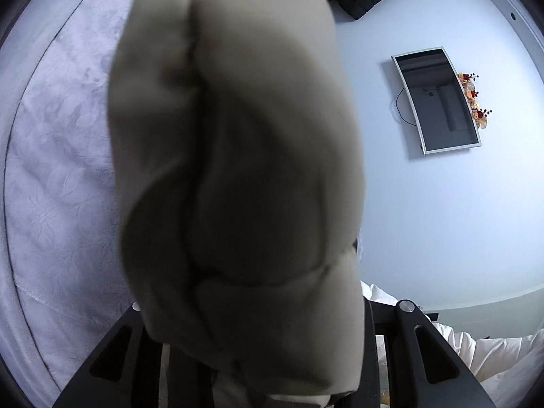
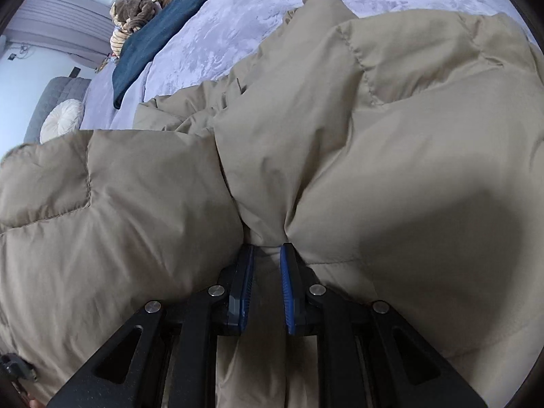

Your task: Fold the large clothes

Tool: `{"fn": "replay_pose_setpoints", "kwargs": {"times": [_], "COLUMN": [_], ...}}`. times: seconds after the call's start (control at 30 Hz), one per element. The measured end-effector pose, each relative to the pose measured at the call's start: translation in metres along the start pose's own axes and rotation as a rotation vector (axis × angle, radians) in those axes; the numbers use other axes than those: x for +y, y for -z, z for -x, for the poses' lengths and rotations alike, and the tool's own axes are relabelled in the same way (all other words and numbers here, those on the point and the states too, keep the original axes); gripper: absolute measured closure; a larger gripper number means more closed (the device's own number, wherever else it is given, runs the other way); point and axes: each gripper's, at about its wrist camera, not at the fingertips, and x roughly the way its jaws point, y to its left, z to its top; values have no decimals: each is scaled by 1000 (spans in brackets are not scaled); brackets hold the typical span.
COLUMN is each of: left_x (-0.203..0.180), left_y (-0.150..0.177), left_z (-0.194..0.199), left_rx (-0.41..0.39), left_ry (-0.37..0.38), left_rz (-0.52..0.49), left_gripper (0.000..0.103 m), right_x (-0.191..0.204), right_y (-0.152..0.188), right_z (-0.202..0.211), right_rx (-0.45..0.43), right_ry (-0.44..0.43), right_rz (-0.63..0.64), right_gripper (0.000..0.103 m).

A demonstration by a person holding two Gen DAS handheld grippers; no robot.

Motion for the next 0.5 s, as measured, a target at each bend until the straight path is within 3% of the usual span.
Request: {"fn": "replay_pose_setpoints", "kwargs": {"times": [0.23, 0.3, 0.37, 0.5], "left_x": [-59, -75, -88, -105], "left_y": [-22, -27, -34, -47], "left_z": [-38, -47, -60, -91], "left_rx": [37, 55, 70, 118], "left_ry": [-52, -40, -13, 20], "left_rz": [-8, -13, -4, 1], "left_gripper": [67, 65, 54, 53], "right_x": [-20, -27, -40, -71], "right_y": [-13, -15, -14, -7], "right_z": [-6, 5, 23, 62], "right_rx": [70, 81, 70, 29], "right_ry": [-114, -149, -180, -222], "right_rz": [-14, -20, -27, -61], "right_gripper": [91, 91, 91, 90]}}
